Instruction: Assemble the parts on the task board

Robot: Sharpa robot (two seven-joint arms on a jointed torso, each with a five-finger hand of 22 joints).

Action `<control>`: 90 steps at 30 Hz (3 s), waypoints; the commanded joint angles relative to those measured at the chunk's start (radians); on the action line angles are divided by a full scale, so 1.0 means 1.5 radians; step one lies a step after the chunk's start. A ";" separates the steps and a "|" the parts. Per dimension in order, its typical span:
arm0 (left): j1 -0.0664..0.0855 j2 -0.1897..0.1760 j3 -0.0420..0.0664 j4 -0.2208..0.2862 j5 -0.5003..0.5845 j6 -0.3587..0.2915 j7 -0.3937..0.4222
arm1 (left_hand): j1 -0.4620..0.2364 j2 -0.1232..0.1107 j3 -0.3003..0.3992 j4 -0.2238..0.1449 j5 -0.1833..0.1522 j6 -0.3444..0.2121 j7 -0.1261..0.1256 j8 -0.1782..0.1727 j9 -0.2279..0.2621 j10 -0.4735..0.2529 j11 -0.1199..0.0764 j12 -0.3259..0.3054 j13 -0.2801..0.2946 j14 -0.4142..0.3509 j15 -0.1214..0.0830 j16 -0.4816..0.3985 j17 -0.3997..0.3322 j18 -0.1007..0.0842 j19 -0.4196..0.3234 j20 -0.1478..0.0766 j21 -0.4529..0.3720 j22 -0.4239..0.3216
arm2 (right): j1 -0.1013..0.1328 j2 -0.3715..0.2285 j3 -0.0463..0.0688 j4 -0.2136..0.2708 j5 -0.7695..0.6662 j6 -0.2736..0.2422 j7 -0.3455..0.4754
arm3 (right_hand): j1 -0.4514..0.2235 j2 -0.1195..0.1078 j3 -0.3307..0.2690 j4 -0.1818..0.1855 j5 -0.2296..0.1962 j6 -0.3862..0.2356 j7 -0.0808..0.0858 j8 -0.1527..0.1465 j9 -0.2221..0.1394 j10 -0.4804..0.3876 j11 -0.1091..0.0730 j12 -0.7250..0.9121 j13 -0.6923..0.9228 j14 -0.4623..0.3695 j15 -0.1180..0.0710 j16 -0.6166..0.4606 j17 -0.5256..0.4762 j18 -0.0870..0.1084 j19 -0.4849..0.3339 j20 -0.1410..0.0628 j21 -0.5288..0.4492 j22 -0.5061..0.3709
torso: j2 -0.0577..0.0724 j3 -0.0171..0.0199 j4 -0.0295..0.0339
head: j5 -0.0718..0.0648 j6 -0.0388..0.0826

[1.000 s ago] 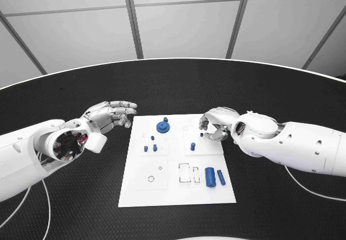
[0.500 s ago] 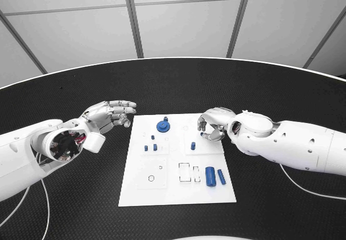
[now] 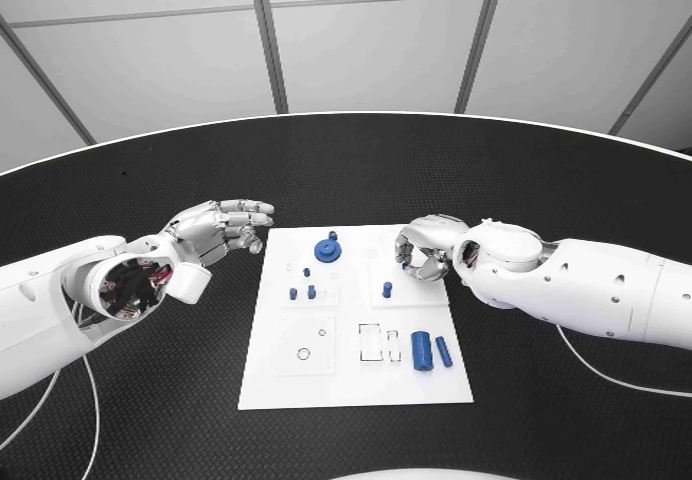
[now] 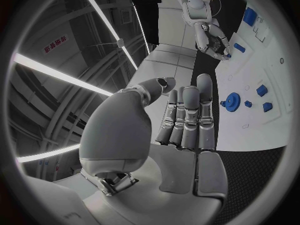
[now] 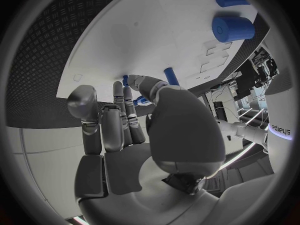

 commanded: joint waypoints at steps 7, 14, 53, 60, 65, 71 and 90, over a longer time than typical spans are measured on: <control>0.000 -0.001 0.000 0.001 0.000 0.003 -0.003 | 0.000 0.005 -0.004 -0.001 -0.002 0.003 0.001 -0.002 0.001 0.002 0.003 -0.004 -0.001 -0.006 -0.001 -0.003 -0.001 0.006 -0.005 0.001 -0.004 -0.001 | -0.001 0.008 0.000 -0.006 0.000 0.014 0.000 | 0.013 0.013 0.004 -0.009 0.006 0.021 -0.005 0.010 0.008 0.027 -0.007 -0.002 -0.007 0.035 -0.003 0.009 0.009 -0.015 0.009 -0.003 0.021 0.012 | 0.000 0.0004 -0.0001 | 0.001 -0.004; 0.000 -0.003 0.000 0.002 0.000 0.003 -0.005 | 0.001 0.006 -0.005 -0.002 -0.002 0.003 0.001 -0.002 0.001 0.002 0.003 -0.004 -0.001 -0.007 -0.001 -0.004 -0.002 0.006 -0.005 0.001 -0.005 -0.001 | -0.002 0.012 0.000 -0.010 0.000 0.025 -0.007 | 0.017 0.019 0.004 -0.014 0.005 0.028 -0.008 0.012 0.011 0.036 -0.010 -0.003 -0.010 0.036 -0.005 0.012 0.013 -0.017 0.012 -0.005 0.031 0.019 | 0.000 0.0007 0.0002 | 0.000 -0.008; 0.000 -0.001 0.000 -0.005 0.000 0.007 -0.014 | 0.006 0.010 -0.008 -0.004 -0.002 0.003 0.003 -0.005 0.001 0.002 0.004 -0.006 -0.003 -0.012 0.000 -0.010 -0.005 0.006 -0.007 0.001 -0.009 -0.004 | -0.002 -0.040 0.003 0.079 -0.024 -0.029 -0.043 | 0.029 0.042 0.012 -0.037 -0.010 0.045 -0.011 0.016 0.023 0.064 -0.015 -0.010 -0.015 0.038 -0.010 0.017 0.015 -0.028 0.029 -0.011 0.097 0.059 | -0.002 -0.0002 -0.0014 | -0.005 -0.010; 0.000 0.003 0.000 -0.012 0.000 0.009 -0.014 | 0.006 0.010 -0.008 -0.004 -0.002 0.003 0.003 -0.005 0.001 0.002 0.004 -0.006 -0.003 -0.012 0.000 -0.010 -0.005 0.006 -0.007 0.001 -0.009 -0.004 | 0.001 -0.069 0.020 0.163 -0.024 -0.048 -0.049 | 0.029 0.042 0.012 -0.037 -0.010 0.045 -0.011 0.016 0.023 0.064 -0.015 -0.010 -0.015 0.038 -0.010 0.018 0.016 -0.029 0.030 -0.011 0.102 0.061 | -0.003 0.0008 -0.0033 | -0.001 -0.009; 0.000 0.008 0.000 -0.018 0.000 0.012 -0.014 | 0.007 0.010 -0.009 -0.004 -0.002 0.003 0.003 -0.005 0.001 0.002 0.004 -0.006 -0.003 -0.013 0.000 -0.011 -0.006 0.006 -0.008 0.001 -0.010 -0.005 | 0.007 -0.072 0.030 0.213 -0.024 -0.060 -0.048 | 0.028 0.042 0.012 -0.037 -0.010 0.045 -0.011 0.016 0.024 0.065 -0.015 -0.011 -0.015 0.038 -0.010 0.018 0.017 -0.029 0.031 -0.011 0.105 0.063 | -0.005 -0.0003 -0.0037 | 0.003 -0.008; 0.000 0.015 0.000 -0.025 0.000 0.016 -0.015 | 0.007 0.010 -0.009 -0.004 -0.002 0.003 0.003 -0.005 0.001 0.002 0.004 -0.006 -0.003 -0.013 0.000 -0.011 -0.006 0.006 -0.008 0.001 -0.010 -0.005 | 0.010 -0.042 0.034 0.236 -0.024 -0.065 -0.041 | 0.028 0.041 0.012 -0.037 -0.010 0.045 -0.011 0.016 0.024 0.065 -0.015 -0.011 -0.015 0.038 -0.010 0.018 0.018 -0.030 0.032 -0.011 0.108 0.064 | -0.004 -0.0016 -0.0031 | 0.019 -0.006; 0.000 0.051 0.000 -0.052 0.000 0.028 -0.017 | 0.007 0.011 -0.011 -0.004 -0.002 0.004 0.003 -0.005 0.001 0.003 0.004 -0.006 -0.003 -0.014 0.000 -0.012 -0.007 0.006 -0.008 0.001 -0.010 -0.005 | -0.030 0.087 0.018 0.163 -0.024 -0.034 0.004 | 0.028 0.044 0.014 -0.037 -0.011 0.044 -0.011 0.014 0.024 0.064 -0.015 -0.013 -0.016 0.038 -0.010 0.016 0.014 -0.029 0.031 -0.011 0.102 0.062 | -0.002 -0.0013 -0.0028 | 0.094 -0.024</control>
